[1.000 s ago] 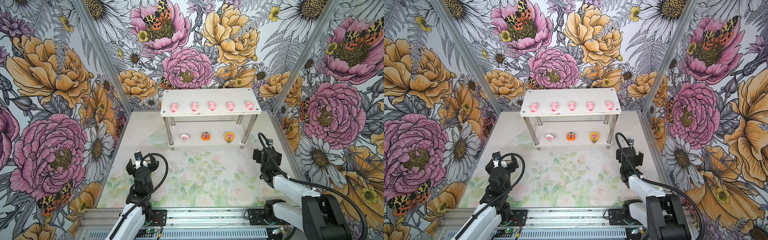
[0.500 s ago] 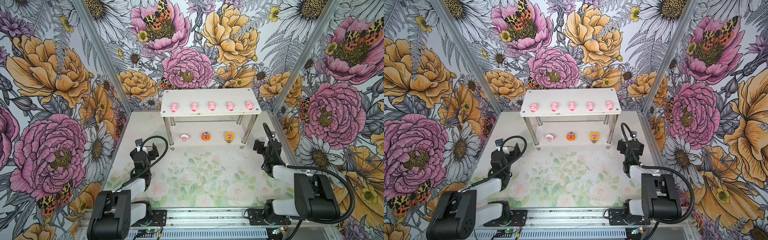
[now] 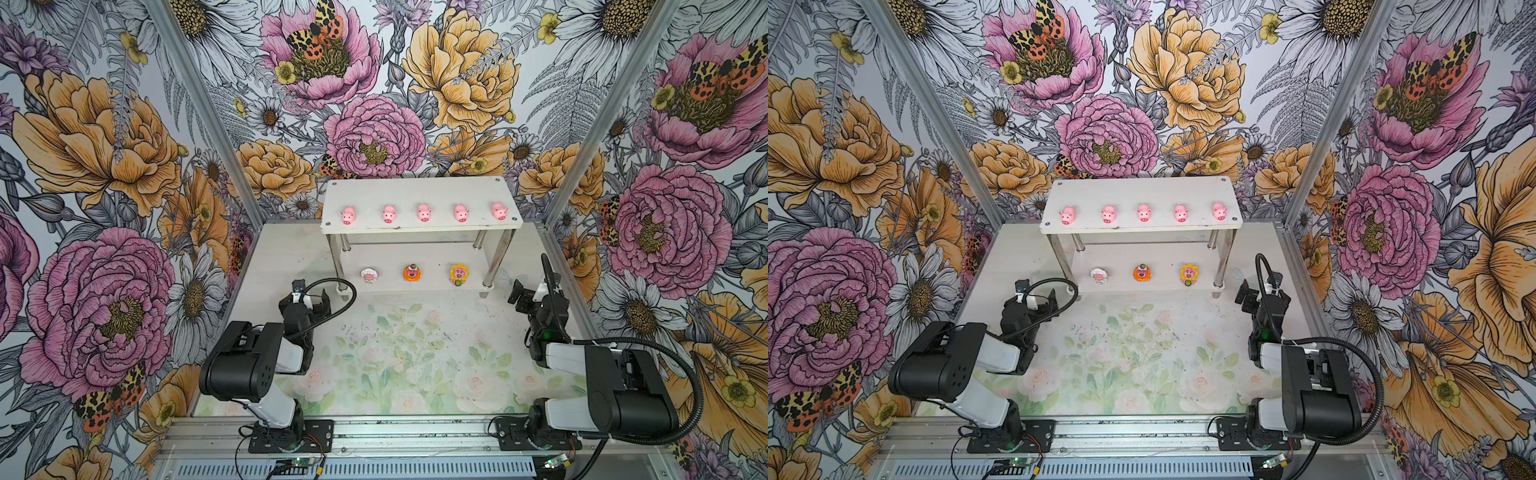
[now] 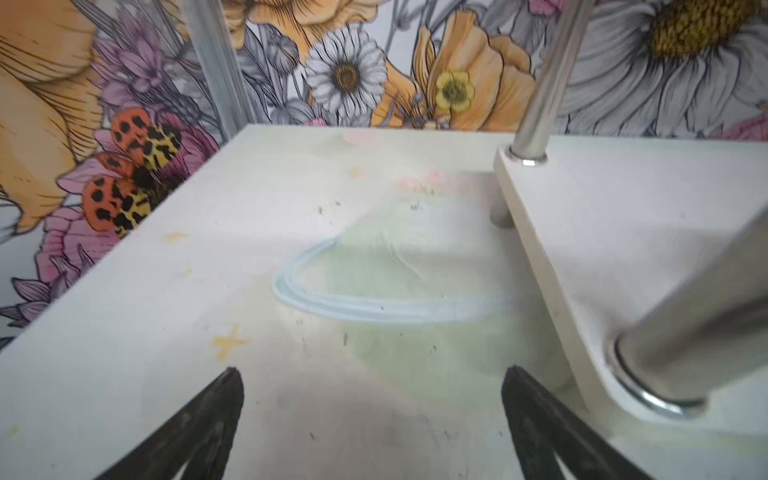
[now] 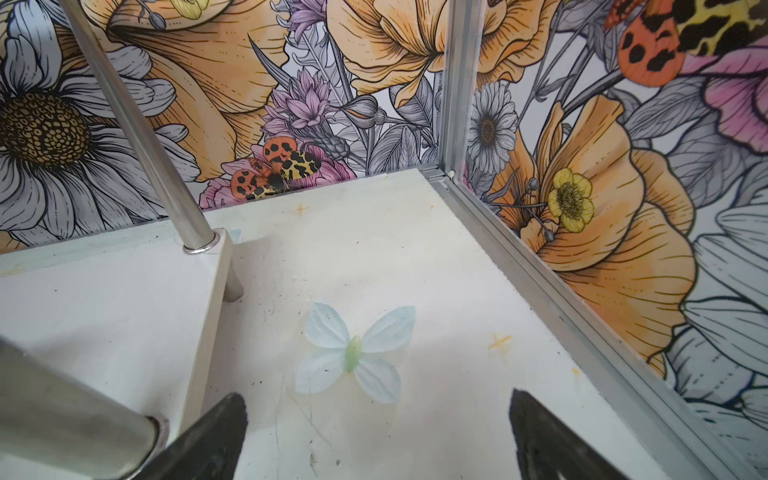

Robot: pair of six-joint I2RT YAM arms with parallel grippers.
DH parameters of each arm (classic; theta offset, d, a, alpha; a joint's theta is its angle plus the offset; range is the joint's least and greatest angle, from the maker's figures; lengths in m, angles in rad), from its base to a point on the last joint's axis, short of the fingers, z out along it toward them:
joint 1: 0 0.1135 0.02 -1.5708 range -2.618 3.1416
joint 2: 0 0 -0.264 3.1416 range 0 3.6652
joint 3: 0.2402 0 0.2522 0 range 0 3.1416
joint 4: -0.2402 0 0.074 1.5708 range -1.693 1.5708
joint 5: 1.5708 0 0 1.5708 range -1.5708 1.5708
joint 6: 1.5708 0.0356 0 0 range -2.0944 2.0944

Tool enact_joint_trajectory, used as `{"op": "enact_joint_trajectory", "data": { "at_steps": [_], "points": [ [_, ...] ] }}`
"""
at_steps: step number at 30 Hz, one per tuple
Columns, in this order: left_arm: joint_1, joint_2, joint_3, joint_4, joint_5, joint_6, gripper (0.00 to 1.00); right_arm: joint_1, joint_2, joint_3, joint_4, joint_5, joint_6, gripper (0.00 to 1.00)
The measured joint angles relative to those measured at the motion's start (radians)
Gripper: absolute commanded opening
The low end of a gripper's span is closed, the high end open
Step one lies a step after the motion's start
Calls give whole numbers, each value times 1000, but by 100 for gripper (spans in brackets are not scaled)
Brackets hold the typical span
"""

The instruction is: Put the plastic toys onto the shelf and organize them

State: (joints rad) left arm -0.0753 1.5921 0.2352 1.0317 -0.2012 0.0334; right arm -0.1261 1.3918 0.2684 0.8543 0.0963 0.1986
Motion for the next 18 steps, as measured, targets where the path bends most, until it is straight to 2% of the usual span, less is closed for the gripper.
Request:
{"op": "enact_joint_trajectory", "data": {
  "at_steps": [5, 7, 13, 18],
  "points": [
    [51, -25, 120, -40, 4, -13, 99, 4, 43, -7, 71, -27, -8, 100],
    [63, -36, 127, -39, -9, -26, 99, 15, 110, 12, 113, -75, -32, 100],
    [65, -37, 127, -53, -19, -34, 99, 50, 153, 104, 35, -171, -93, 100],
    [60, -37, 127, -60, -27, -34, 99, 51, 153, 108, 23, -192, -109, 100]
  ]
}}
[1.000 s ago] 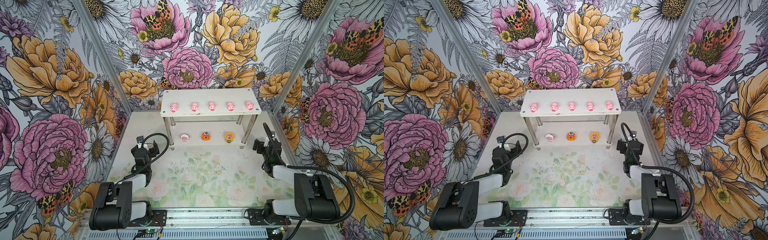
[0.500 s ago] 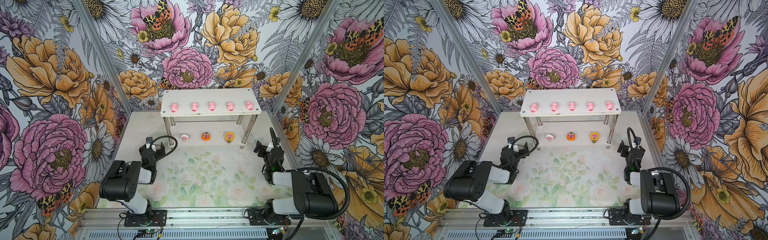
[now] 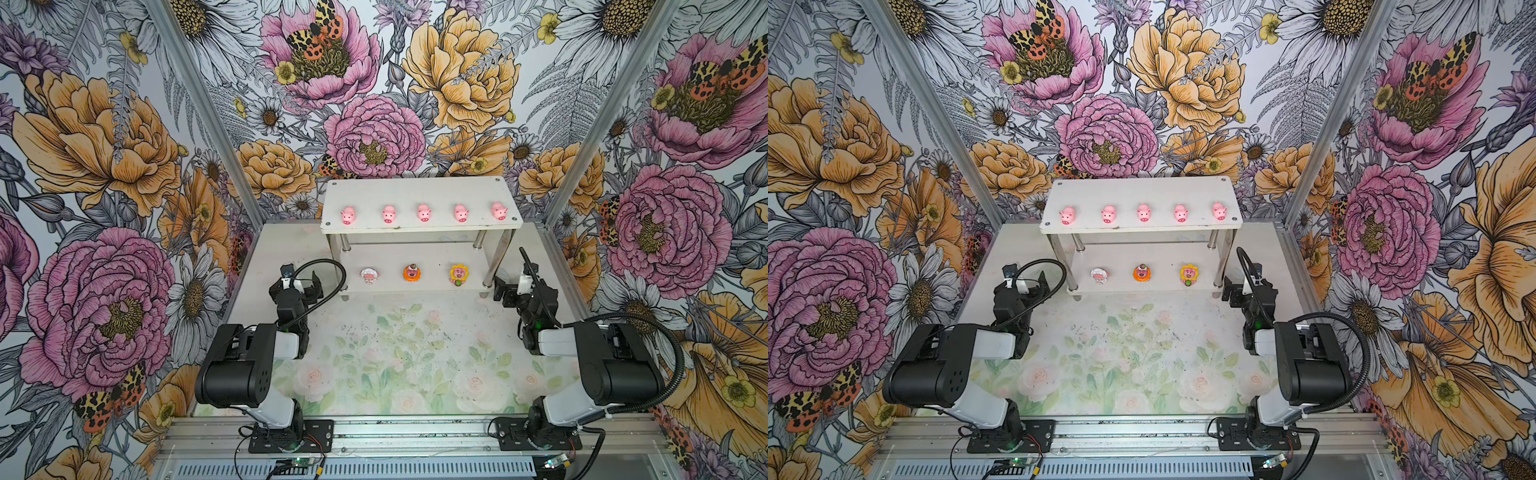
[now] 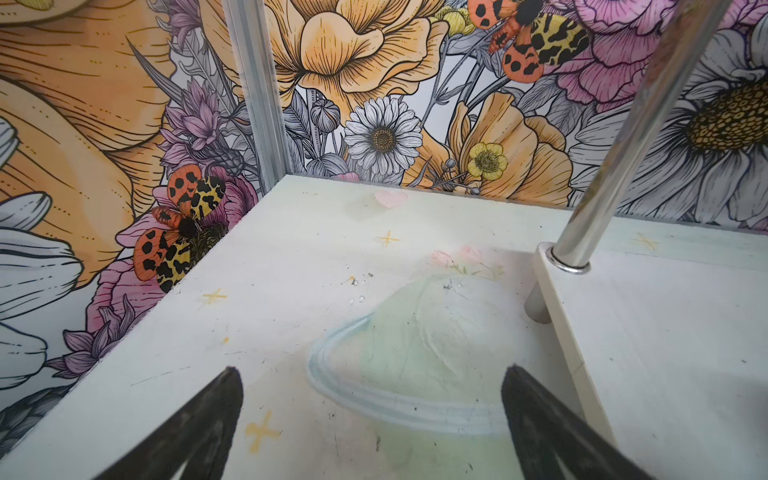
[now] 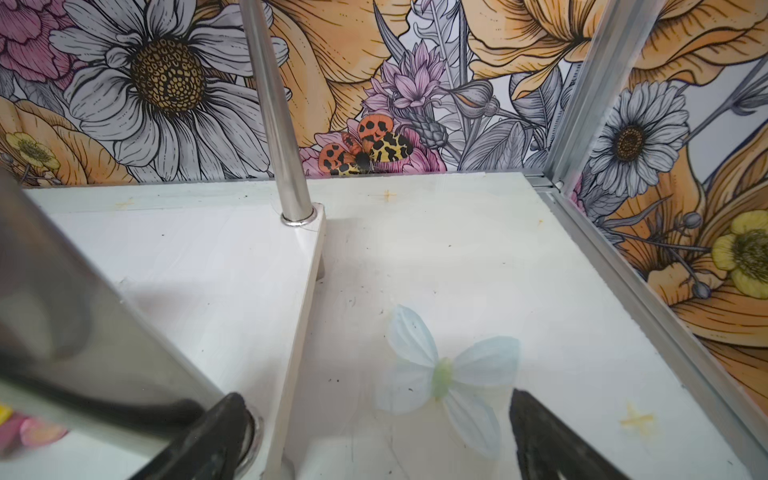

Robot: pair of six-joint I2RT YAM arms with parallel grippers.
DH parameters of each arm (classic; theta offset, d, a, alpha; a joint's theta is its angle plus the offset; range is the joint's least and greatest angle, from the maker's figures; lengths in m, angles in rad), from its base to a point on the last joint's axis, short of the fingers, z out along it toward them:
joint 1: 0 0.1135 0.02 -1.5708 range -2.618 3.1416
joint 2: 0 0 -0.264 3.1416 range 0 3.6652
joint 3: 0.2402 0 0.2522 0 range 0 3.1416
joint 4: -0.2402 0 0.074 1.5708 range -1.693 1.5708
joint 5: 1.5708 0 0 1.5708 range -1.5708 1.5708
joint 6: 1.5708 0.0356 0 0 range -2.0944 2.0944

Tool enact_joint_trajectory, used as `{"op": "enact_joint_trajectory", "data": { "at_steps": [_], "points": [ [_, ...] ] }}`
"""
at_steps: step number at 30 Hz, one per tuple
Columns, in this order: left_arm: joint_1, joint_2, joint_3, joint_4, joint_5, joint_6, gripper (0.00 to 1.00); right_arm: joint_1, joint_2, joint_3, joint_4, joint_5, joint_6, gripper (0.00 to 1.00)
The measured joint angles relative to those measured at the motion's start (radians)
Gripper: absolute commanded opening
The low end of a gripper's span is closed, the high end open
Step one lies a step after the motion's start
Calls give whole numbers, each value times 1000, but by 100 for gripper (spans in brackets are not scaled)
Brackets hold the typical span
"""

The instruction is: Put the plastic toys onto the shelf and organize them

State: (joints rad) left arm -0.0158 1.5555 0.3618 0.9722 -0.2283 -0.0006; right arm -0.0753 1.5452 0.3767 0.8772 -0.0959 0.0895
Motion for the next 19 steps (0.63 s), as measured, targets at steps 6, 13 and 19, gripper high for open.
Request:
{"op": "enact_joint_trajectory", "data": {
  "at_steps": [6, 13, 19],
  "points": [
    [-15, 0, 0, 0, -15, 1, 99, 21, 0, 0, -13, 18, -13, 100],
    [-14, 0, 0, -2, -15, 0, 99, 31, 0, 0, -17, 43, -24, 100],
    [-14, 0, 0, -4, -15, 0, 99, 28, 0, 2, -35, 39, -24, 100]
  ]
}}
